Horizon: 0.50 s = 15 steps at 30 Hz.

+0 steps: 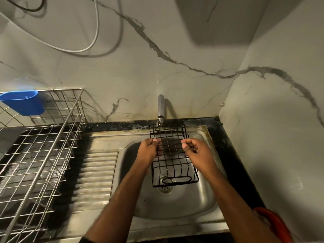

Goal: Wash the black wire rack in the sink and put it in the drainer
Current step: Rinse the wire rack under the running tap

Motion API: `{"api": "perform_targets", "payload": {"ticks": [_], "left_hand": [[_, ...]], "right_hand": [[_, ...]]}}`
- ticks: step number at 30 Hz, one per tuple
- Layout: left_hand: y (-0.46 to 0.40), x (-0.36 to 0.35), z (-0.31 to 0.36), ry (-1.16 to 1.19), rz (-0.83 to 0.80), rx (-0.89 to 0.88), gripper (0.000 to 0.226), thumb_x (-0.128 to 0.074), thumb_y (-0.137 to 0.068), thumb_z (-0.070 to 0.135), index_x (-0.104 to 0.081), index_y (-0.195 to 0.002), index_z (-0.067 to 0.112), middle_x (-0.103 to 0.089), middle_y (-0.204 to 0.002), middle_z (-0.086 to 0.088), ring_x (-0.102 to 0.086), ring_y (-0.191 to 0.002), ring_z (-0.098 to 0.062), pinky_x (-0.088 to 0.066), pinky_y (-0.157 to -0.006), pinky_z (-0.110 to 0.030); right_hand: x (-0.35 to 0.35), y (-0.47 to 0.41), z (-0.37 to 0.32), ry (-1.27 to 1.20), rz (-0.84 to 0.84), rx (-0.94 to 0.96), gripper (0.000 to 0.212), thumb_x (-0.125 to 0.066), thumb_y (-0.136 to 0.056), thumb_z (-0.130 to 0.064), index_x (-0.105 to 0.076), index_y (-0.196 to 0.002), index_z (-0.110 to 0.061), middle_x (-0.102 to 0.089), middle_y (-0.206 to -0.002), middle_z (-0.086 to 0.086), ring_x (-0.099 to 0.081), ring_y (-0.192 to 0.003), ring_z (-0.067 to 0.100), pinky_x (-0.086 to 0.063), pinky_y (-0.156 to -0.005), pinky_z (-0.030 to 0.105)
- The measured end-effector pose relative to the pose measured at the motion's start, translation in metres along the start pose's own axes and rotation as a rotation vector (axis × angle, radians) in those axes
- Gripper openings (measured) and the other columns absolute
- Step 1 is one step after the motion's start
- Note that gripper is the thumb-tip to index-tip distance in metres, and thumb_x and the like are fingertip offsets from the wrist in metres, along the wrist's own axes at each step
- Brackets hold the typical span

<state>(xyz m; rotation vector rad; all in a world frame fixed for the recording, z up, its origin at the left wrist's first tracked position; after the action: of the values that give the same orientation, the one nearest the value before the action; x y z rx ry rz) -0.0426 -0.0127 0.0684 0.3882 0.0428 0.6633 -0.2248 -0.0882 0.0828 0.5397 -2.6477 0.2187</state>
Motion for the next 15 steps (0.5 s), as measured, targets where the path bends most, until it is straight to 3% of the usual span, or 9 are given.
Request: {"api": "perform_targets", "payload": {"ticks": [9, 13, 15], "left_hand": [[-0.012, 0.000, -0.002, -0.018, -0.024, 0.030, 0.022, -0.045, -0.108, 0.022, -0.067, -0.108, 0.016, -0.073, -0.106, -0.012, -0.071, -0.103, -0.031, -0.059, -0.086, -0.043], [-0.007, 0.002, -0.006, -0.024, -0.032, -0.037, 0.023, -0.050, -0.107, 0.023, -0.069, -0.106, 0.011, -0.075, -0.100, -0.011, -0.072, -0.089, -0.022, -0.057, -0.066, -0.030], [-0.001, 0.004, -0.010, -0.004, -0.046, -0.087, 0.021, -0.054, -0.105, 0.024, -0.071, -0.107, 0.011, -0.076, -0.099, -0.011, -0.073, -0.092, -0.026, -0.061, -0.071, -0.033]], "right_hand": [[-0.003, 0.001, -0.002, 0.010, -0.008, 0.005, 0.013, -0.065, -0.095, -0.028, -0.072, -0.105, -0.031, -0.073, -0.096, -0.015, -0.068, -0.087, 0.001, -0.058, -0.084, 0.032], [-0.001, 0.003, -0.008, 0.070, -0.011, -0.004, 0.019, -0.065, -0.096, -0.027, -0.069, -0.114, -0.027, -0.070, -0.099, -0.012, -0.066, -0.092, 0.002, -0.057, -0.084, 0.026], [0.000, 0.003, -0.008, 0.182, -0.028, -0.010, 0.026, -0.063, -0.096, -0.029, -0.063, -0.123, -0.026, -0.068, -0.097, -0.011, -0.065, -0.090, 0.005, -0.052, -0.076, 0.017]]}}
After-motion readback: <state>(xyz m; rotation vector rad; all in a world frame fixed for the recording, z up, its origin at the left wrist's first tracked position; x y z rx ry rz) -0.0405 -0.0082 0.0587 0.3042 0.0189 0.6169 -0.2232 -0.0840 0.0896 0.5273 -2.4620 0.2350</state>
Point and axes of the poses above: each hand's wrist, its own y-axis away from the middle knuckle, its own x-axis out of the back of the hand, z = x × y, the point moved 3 cm from there along -y, towards the middle knuckle
